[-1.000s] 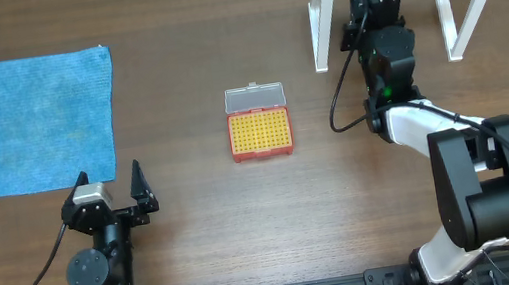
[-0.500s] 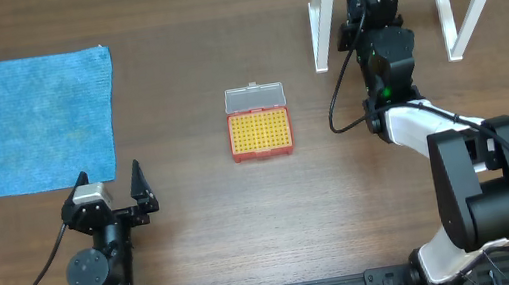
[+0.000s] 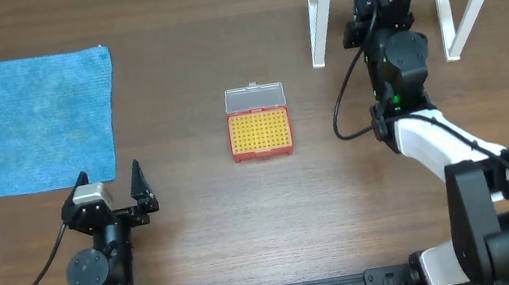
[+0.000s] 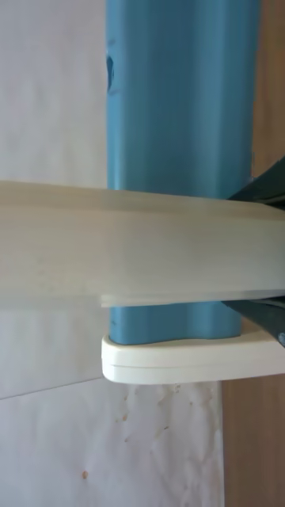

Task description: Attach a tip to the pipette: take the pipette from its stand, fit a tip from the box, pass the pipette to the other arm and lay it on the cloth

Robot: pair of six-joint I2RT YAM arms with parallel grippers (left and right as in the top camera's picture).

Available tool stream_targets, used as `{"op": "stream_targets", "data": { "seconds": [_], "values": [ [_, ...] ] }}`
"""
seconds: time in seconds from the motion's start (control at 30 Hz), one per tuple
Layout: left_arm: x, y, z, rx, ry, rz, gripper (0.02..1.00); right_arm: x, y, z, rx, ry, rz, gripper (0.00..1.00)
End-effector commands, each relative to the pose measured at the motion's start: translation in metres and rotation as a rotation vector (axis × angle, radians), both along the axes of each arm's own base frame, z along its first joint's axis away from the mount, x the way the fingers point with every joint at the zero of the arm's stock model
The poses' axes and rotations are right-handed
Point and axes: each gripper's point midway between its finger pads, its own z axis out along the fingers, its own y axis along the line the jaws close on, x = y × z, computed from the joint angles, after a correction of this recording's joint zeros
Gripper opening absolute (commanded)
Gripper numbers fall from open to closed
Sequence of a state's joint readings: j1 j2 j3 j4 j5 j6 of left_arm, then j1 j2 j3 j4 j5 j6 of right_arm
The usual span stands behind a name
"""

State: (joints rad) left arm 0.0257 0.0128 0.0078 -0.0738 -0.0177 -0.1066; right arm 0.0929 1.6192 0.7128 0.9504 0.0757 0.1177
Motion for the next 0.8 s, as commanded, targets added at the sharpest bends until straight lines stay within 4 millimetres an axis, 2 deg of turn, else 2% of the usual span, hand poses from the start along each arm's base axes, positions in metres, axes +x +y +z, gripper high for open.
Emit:
{"op": "stream_targets", "data": {
  "seconds": [0.03, 0.13, 0.2, 0.53, 0.67, 0.8],
  "values": [
    [0.0, 0.0, -0.001, -0.009, 0.001, -0.001, 0.919, -0.014, 0.003, 0.007, 0.002, -0.019, 0.015, 0.08],
    [0.0, 0.0, -0.001, -0.009, 0.001, -0.001, 0.917, -0.023, 0.008, 0.008, 0.003, -0.025, 0.034, 0.08],
    [0.0, 0.0, -0.001, -0.009, 0.001, -0.001, 0.919, -0.033, 0.019, 0.011, 0.006, -0.052, 0.081, 0.08],
    [0.0, 0.0, -0.001, -0.009, 0.001, -0.001, 0.917, -0.094, 0.118, 0.05, 0.03, -0.306, 0.456, 0.08],
    [0.0, 0.0, -0.001, -0.009, 0.001, -0.001, 0.917, -0.107, 0.139, 0.045, 0.04, -0.312, 0.514, 0.082],
    [0.0, 0.0, -0.001, -0.009, 0.001, -0.001, 0.919, -0.118, 0.162, 0.024, 0.033, -0.277, 0.608, 0.08]
  ]
}}
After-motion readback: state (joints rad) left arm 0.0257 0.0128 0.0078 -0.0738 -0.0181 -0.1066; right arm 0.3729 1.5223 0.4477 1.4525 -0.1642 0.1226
